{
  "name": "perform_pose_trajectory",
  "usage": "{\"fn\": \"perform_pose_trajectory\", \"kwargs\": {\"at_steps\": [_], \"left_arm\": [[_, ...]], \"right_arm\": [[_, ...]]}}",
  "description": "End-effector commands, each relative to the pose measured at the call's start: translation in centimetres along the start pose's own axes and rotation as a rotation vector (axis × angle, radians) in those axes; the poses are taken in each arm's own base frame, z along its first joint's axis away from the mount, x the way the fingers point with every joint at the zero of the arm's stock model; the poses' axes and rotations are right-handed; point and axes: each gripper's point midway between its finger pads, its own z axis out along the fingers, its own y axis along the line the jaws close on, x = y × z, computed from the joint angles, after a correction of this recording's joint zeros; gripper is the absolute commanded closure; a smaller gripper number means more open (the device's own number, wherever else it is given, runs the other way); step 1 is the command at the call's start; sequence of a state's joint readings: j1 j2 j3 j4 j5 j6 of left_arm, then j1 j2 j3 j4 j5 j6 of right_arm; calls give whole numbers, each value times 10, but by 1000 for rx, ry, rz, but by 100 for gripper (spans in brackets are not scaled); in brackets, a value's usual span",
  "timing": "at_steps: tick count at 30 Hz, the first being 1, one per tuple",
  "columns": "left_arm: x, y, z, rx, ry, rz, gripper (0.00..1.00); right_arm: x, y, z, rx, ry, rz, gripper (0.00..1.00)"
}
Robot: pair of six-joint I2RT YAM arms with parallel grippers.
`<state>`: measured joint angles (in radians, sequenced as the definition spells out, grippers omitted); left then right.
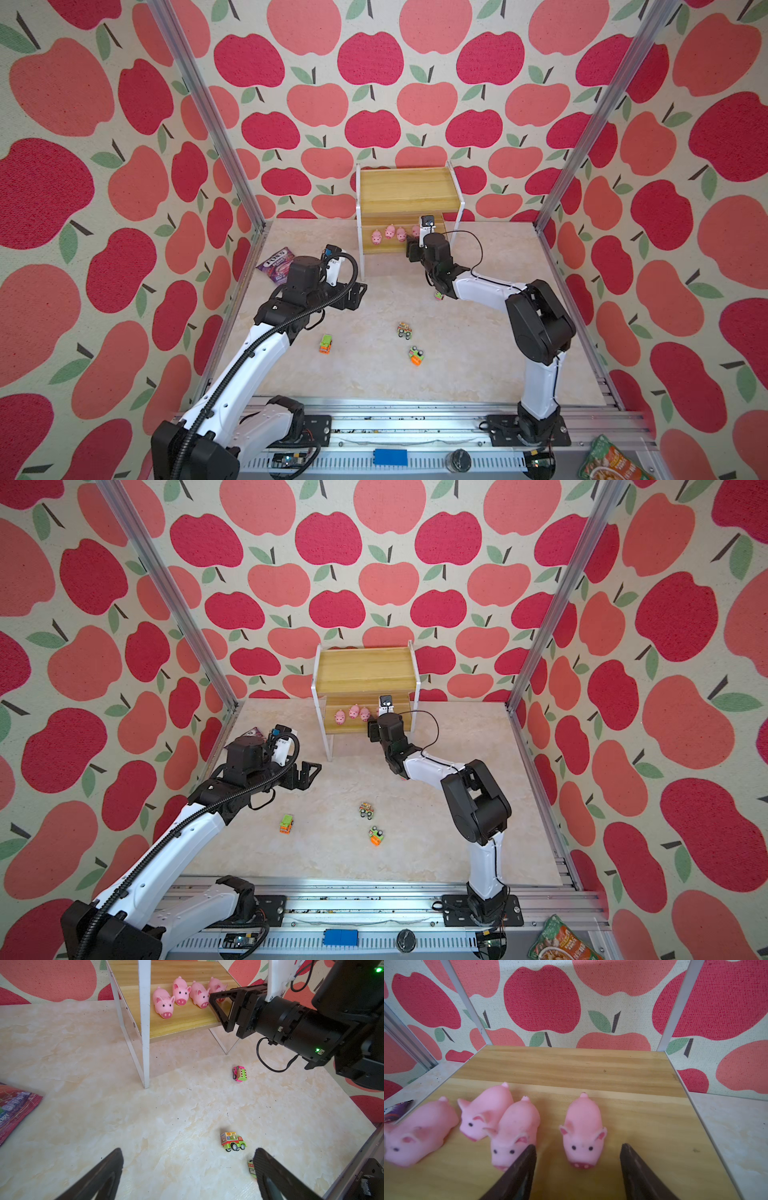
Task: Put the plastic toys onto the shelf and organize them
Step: 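Withdraw the right gripper from the shelf toward the robot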
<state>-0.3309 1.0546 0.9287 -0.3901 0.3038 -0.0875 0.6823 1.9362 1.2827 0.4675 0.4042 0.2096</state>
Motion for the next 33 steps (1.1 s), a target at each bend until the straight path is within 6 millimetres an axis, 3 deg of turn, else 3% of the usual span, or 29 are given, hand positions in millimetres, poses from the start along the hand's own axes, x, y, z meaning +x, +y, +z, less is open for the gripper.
{"fn": "perform_pose_trajectory", "kwargs": {"at_steps": [1,10,16,20,24,29,33], "left_arm": [[-8,0,-1,5,-25,10,0],[-10,11,-4,-35,-35,-6,1],[-8,24,-4,-82,-31,-23,1],[-1,31,0,-117,-2,-40,1],[8,39,-1,-178,35,-55,1],[29,46,6,-263,172,-63,1],[66,45,10,-270,300,-173,1]], "right_arm": [[-13,7,-25,2,-16,-9,31],[5,40,-92,-68,68,-95,25],[51,57,-157,-138,203,-97,25],[90,53,-194,-170,344,-63,25],[115,50,-225,-231,462,-32,26],[126,26,-253,-232,481,-23,26],[133,3,-261,-223,461,15,26]]}}
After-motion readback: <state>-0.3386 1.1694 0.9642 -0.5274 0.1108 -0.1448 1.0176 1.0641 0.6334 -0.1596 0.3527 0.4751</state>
